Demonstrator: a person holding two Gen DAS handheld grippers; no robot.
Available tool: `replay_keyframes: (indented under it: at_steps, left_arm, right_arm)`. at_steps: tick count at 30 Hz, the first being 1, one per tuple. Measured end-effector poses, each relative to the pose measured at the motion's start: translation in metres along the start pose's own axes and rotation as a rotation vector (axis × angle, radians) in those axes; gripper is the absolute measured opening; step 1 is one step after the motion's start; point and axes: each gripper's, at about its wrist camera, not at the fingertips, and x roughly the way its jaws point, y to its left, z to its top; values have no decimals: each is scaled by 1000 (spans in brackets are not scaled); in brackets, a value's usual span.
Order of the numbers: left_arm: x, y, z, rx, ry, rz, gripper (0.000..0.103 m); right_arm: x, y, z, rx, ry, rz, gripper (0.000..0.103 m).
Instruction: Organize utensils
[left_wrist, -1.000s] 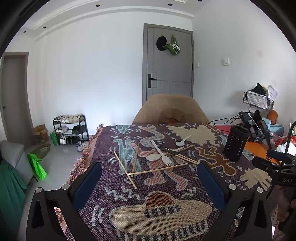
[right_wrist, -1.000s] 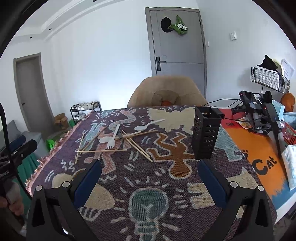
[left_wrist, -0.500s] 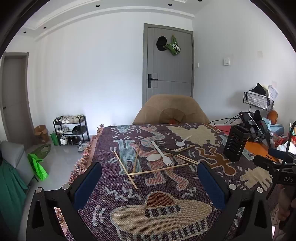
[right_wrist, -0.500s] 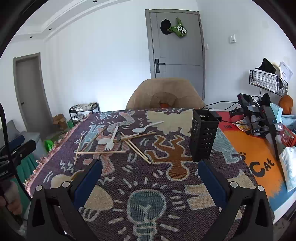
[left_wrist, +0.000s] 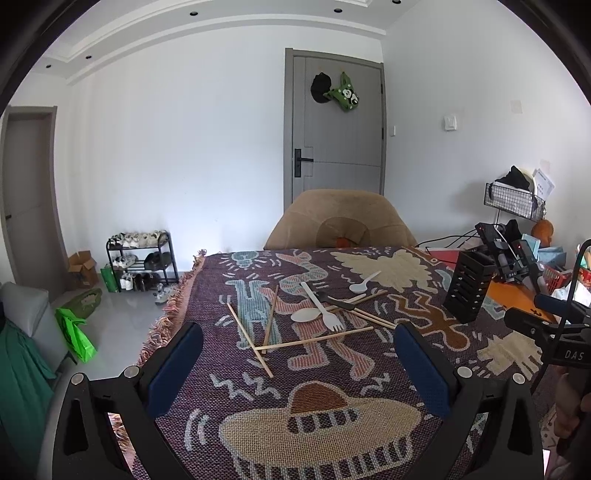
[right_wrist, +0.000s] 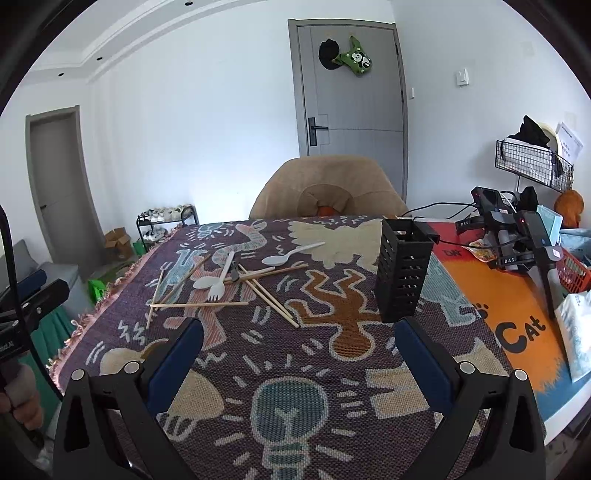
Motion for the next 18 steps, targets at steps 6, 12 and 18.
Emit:
replay_keyframes:
  at_steps: [6,12,18]
  left_arm:
    - [-1,0,1,-5,2,8,103]
    - [-3,2,1,-10,-1,8,103]
    - [1,4,1,-16,14,5,103]
  right_arm:
    - [0,0,0,2,-1,2,103]
    - [-1,-1,1,3,-2,3,103]
    - [1,-1,1,-4,8,8,103]
